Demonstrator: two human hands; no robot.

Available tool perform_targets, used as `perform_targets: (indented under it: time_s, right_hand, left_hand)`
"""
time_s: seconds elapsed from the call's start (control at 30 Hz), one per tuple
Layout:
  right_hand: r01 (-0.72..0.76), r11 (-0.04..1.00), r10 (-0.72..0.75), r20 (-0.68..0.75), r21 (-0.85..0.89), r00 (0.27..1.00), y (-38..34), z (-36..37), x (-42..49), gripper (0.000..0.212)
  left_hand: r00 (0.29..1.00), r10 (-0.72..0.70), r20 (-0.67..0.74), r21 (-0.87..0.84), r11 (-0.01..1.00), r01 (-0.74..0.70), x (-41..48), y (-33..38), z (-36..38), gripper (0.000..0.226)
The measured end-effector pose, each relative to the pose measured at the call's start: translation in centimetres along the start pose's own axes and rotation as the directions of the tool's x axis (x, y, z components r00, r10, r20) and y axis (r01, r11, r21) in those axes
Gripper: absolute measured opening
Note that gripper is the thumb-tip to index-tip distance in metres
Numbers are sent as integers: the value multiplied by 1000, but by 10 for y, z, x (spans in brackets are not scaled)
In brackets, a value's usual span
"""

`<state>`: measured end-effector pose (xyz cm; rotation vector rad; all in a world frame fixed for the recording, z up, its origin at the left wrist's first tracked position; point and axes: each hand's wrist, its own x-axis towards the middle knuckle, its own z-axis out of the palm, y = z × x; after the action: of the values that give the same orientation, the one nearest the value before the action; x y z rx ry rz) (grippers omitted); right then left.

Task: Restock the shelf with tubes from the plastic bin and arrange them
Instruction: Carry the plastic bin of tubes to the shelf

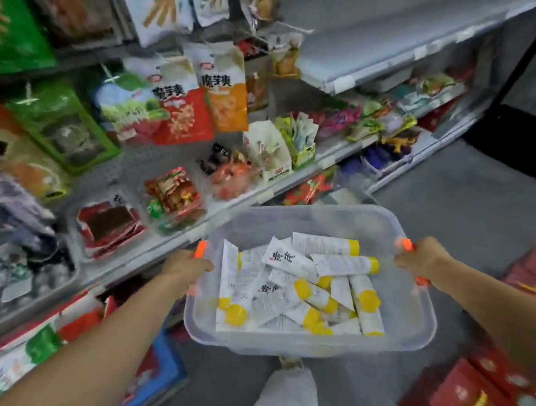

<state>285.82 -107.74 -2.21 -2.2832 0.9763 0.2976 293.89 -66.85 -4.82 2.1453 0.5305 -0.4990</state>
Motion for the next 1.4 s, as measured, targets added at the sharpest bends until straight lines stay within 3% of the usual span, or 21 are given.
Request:
perform_targets:
  time_s: [0.13,0.23,0.5,0.6,0.7,0.8,0.9,1.1,1.23,1.3,1.4]
  right_hand:
    - [2,999,-2,19,-38,1000,-31,-17,110,26]
    - [-2,998,5,42,-62,999,-56,-31,181,9]
    - [54,988,-38,112,-143,993,-89,-66,354,31]
    - [106,970,-70,166,-218,984,-100,-77,421,33]
    - [171,956,-116,229,-239,966,-118,-85,489,32]
    - [249,927,-158,307,-282,938,-128,-88,550,32]
    - [271,914,-163,337,-302,927,-132,-85,598,24]
    - [266,950,-181,406,-163,895,-127,-58,677,7]
    - [270,950,-187,411,-155,892,-123,-42,708,14]
    - [258,954,-171,424,-156,889,-121,-39,715,7]
    - [292,921,-167,415,-259,895,-116,-39,709,41]
  left_hand:
    - [999,-24,47,18,1000,23,81,67,43,11]
    - [992,-89,85,23,996,87,131,108,71,30]
    - [984,-161,78,-19,986,163,232,185,162,42]
    - [979,-202,32,-104,973,205,244,205,205,57]
    - [935,-355,-4,-202,916,347,241,229,248,31]
    - [876,-479,-48,-247,856,455,248,253,288,27]
    - [850,-517,-97,-250,840,482,259,279,318,30]
    - [819,-559,-130,-297,810,506,303,289,365,30]
    - [787,-581,-208,-346,796,497,322,289,384,28]
    - [786,-585,-202,-368,789,493,325,291,388,26]
    - [782,-591,-201,-293,798,528,326,293,395,44]
